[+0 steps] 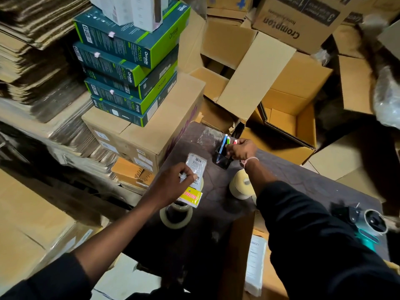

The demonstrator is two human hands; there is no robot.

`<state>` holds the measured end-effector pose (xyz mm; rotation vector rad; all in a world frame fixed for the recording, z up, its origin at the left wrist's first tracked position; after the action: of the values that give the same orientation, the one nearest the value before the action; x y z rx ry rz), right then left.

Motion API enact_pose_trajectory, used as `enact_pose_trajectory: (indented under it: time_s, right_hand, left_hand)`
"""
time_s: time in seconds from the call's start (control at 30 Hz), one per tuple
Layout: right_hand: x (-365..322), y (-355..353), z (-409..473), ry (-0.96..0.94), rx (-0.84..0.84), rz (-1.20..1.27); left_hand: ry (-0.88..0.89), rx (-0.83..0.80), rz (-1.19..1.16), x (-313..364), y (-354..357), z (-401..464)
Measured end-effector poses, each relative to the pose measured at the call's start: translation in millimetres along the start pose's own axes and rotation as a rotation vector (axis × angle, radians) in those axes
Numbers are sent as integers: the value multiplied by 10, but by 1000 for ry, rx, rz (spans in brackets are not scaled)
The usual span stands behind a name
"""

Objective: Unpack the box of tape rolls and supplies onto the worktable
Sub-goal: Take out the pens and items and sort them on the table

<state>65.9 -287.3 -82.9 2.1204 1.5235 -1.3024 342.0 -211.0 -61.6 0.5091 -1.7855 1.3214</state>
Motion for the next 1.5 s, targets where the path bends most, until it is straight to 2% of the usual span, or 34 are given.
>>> enact_pose_trajectory:
  time_s: [0.23, 0.33, 0.43, 0.63, 0.77, 1.0, 1.17, 1.33, 1.5]
  right_hand:
    - [85, -197, 157, -38, 73, 99]
    - [-2, -345, -85, -33, 43, 214]
    - [-127, -528, -491, -137, 48, 102]
    - [-127, -865, -1295, -282, -244, -19]
    - [15, -1029, -1460, -307, -328, -159]
    - [190, -1490, -1512, -337, -246, 98]
    - [306, -1818, -1561, -392, -258, 81]
    - [462, -2114, -1533, -383, -306, 12]
    - [591, -2443, -1544, -377, -304, 20]
  left_hand:
    - [56, -49, -80, 197, 89, -21]
    - [68, -62, -111, 263, 135, -19]
    - [72, -55, -184, 395, 174, -61]
    - [100, -34, -313, 607, 249, -74]
    - [109, -35, -354, 776, 374, -53]
    - [87, -129, -461, 1059, 687, -85]
    - [55, -199, -509, 1333, 910, -87]
    - [153, -224, -421, 1542, 1102, -100]
    - [187, -322, -394, 1689, 1287, -103]
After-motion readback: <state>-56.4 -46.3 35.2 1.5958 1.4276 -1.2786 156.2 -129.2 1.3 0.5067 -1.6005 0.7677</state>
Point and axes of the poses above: each hand's wrist, its own z-axis towards the middle knuckle, its own y-axis out of the palm, x = y × z, the point moved 2 cm from there along z, towards the middle knuckle, and after that the axes turned 3 degrees about y, right-handed, at the moved point
